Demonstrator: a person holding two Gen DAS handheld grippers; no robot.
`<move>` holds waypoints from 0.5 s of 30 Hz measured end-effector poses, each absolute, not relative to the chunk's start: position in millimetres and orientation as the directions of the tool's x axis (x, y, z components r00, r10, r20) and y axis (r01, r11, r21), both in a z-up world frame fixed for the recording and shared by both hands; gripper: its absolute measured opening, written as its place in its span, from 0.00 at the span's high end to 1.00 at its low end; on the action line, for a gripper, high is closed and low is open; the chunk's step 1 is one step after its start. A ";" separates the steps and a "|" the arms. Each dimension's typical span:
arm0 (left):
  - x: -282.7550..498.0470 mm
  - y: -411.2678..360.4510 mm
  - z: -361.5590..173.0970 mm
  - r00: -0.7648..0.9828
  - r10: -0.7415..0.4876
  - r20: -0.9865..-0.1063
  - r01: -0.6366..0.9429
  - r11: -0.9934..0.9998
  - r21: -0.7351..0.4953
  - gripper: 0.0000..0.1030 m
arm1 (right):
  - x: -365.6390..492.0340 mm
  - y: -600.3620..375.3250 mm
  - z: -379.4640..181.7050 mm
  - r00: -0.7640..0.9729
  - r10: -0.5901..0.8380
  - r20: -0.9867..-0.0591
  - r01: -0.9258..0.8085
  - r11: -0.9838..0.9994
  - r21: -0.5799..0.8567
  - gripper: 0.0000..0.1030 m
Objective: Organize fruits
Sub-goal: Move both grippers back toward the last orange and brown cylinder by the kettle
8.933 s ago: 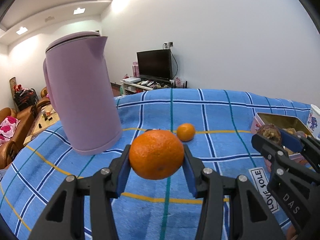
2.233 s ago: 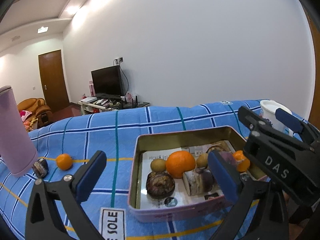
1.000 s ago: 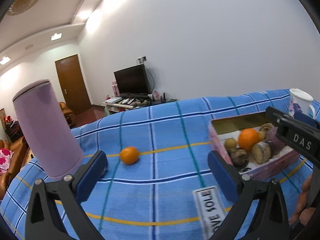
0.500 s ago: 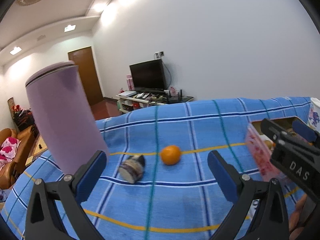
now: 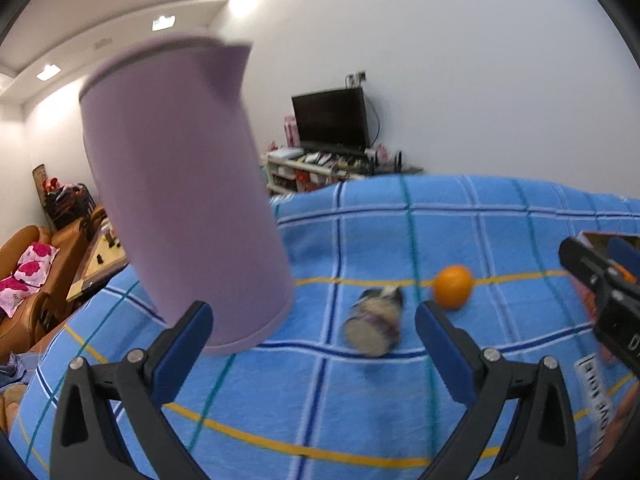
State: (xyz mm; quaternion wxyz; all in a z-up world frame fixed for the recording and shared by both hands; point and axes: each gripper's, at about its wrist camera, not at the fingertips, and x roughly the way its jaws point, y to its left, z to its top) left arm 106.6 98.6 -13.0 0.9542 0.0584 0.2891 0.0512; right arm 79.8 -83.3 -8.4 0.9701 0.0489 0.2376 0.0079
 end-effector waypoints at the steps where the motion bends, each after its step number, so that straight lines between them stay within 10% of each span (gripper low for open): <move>1: 108.7 102.9 -15.3 0.818 0.133 -0.560 -0.065 0.988 0.141 0.00 | 84.7 -78.5 -10.1 0.877 0.050 -0.478 -0.007 0.996 0.092 0.19; 15: 116.1 117.4 -19.6 0.766 0.114 -0.632 -0.026 0.989 0.147 0.00 | 159.8 -24.8 -44.4 0.696 0.208 -0.687 -0.167 0.978 0.127 0.19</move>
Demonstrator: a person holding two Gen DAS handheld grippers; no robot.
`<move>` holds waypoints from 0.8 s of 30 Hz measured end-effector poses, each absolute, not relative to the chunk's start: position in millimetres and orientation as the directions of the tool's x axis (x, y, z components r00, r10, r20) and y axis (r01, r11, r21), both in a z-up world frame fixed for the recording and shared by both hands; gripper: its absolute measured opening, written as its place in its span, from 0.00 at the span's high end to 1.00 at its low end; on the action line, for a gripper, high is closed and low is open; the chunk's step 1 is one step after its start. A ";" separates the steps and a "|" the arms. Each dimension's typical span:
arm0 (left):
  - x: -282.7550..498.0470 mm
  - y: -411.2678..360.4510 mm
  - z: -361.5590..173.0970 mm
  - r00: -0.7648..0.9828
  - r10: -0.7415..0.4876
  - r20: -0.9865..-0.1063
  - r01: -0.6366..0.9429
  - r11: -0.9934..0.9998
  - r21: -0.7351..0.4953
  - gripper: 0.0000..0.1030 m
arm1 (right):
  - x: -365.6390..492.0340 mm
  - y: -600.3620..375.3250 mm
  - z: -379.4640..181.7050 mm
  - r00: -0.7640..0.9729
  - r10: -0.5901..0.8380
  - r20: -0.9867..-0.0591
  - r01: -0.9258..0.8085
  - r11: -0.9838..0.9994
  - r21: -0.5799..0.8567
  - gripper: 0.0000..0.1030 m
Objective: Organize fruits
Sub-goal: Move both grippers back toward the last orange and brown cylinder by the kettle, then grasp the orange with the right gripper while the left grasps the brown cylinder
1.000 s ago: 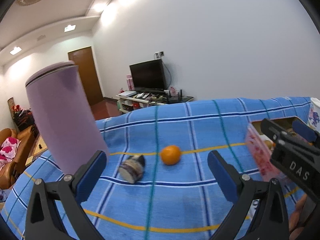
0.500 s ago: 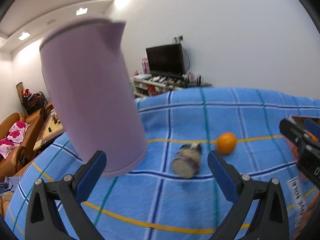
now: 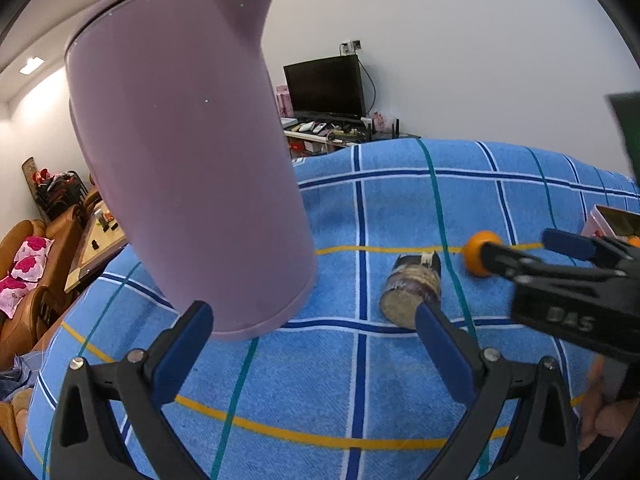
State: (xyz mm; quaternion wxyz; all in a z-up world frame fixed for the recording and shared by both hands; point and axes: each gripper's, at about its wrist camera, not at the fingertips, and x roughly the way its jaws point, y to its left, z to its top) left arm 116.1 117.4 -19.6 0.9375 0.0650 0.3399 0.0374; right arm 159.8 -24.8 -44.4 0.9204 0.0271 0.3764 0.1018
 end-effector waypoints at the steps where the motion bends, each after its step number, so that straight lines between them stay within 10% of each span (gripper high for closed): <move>1: 116.8 118.1 -20.0 0.764 0.115 -0.635 -0.029 0.989 0.144 0.00 | 160.6 -21.0 -46.4 0.687 0.209 -0.696 -0.173 0.977 0.122 0.19; 10: 119.4 118.2 -22.6 0.754 0.095 -0.650 0.012 0.987 0.158 0.00 | 179.9 -3.1 -58.9 0.613 0.198 -0.765 -0.202 0.975 0.091 0.58; 24: 115.7 113.3 -19.1 0.758 -0.046 -0.650 0.104 0.993 0.051 0.00 | 107.4 -48.2 -33.1 0.728 0.201 -0.655 -0.196 0.977 0.082 0.58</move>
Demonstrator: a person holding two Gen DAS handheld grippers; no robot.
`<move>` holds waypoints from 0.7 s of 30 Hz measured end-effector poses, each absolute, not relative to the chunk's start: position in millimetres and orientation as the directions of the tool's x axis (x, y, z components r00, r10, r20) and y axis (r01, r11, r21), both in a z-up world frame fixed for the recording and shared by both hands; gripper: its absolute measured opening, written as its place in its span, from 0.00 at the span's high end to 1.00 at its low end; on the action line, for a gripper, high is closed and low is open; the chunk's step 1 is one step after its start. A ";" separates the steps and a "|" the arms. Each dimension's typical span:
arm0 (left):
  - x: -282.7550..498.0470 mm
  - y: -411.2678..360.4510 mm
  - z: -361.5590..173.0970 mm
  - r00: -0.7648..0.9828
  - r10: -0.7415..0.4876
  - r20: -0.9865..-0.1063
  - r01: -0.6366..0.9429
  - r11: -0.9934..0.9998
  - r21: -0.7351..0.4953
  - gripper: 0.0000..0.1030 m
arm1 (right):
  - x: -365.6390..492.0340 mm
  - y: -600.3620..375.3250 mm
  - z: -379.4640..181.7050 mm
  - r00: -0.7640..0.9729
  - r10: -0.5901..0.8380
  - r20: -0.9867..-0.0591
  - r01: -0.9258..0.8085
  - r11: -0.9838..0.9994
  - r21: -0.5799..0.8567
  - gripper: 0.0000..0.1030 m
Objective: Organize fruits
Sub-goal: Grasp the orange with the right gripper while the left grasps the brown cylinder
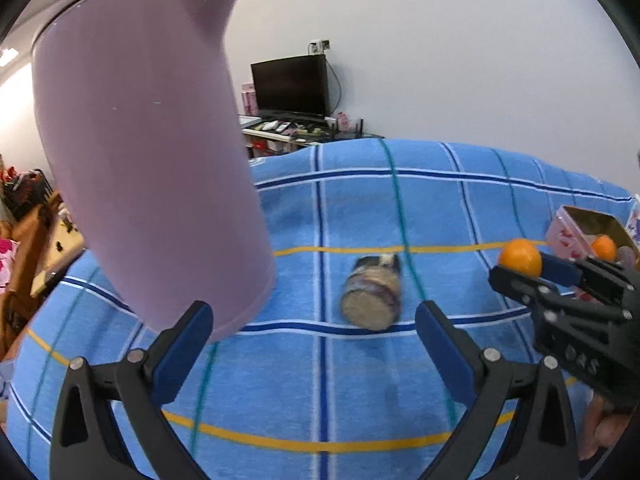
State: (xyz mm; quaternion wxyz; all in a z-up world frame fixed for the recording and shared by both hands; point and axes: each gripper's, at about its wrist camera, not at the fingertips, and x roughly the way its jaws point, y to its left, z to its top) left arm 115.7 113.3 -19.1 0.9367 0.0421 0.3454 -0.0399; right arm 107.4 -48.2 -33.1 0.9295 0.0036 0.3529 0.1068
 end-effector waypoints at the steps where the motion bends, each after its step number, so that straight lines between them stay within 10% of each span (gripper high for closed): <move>1: 115.9 108.9 -20.3 0.755 -0.045 -0.654 0.108 0.992 0.057 0.00 | 101.8 -49.7 -30.7 0.741 0.193 -0.643 -0.195 0.978 0.068 0.58; 21: 180.0 78.5 -50.0 0.629 0.041 -0.776 0.069 0.992 0.108 0.28 | 86.0 -69.5 -19.8 0.801 0.190 -0.568 -0.161 0.982 0.102 0.58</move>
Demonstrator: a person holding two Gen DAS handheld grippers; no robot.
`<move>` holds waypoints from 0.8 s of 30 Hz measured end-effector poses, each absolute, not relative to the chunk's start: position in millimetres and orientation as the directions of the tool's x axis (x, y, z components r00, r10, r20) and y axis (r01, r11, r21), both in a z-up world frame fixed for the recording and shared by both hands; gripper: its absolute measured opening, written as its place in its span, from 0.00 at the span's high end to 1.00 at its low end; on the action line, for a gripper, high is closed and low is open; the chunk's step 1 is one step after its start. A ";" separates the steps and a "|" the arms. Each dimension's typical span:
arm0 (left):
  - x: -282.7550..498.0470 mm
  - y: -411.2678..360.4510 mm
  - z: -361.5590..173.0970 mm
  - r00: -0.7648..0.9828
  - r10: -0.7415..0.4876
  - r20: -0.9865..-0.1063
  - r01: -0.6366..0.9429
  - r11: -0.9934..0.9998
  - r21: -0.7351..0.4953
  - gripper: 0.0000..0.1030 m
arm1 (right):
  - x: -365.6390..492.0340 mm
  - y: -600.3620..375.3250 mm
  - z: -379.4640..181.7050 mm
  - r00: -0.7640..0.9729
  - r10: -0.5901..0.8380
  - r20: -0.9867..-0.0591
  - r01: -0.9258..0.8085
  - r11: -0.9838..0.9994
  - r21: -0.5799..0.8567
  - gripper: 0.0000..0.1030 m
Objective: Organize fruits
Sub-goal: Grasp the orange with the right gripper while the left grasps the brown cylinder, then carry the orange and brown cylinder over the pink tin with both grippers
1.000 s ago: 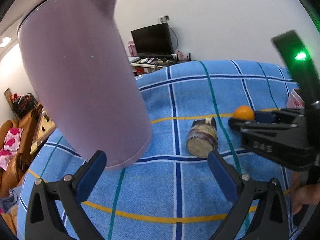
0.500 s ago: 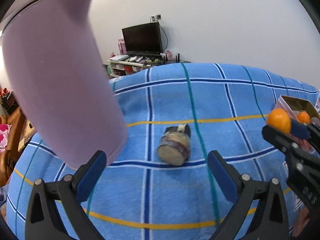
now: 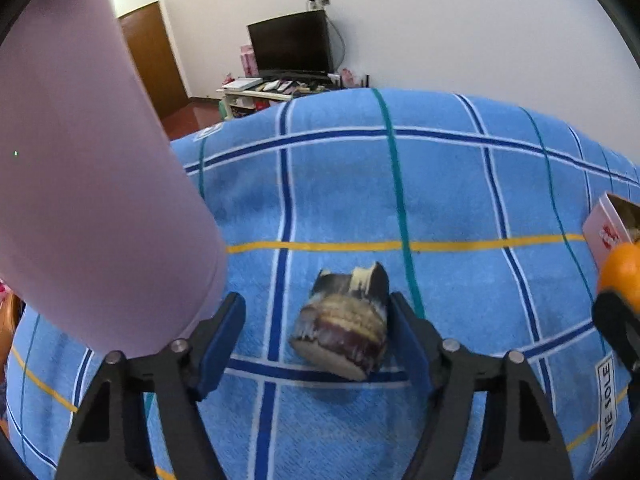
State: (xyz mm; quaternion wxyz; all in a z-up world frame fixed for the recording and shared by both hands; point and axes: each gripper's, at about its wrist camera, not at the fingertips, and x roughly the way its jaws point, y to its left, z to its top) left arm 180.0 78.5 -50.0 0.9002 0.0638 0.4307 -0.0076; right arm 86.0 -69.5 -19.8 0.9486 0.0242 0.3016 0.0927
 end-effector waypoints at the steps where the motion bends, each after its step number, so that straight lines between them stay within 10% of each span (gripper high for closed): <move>1: 181.2 79.1 -51.6 0.621 0.034 -0.783 0.072 0.992 0.100 0.31 | 86.0 -68.8 -20.0 0.801 0.189 -0.568 -0.162 0.982 0.099 0.58; 5: 178.4 78.8 -50.6 0.623 -0.024 -0.782 0.117 0.991 0.063 0.55 | 85.8 -68.5 -21.1 0.802 0.179 -0.569 -0.155 0.984 0.092 0.58; 24: 108.3 74.3 -15.9 0.797 0.084 -0.598 -0.026 0.994 0.105 0.56 | 66.2 -60.9 -11.3 0.863 0.128 -0.489 -0.134 0.991 0.023 0.58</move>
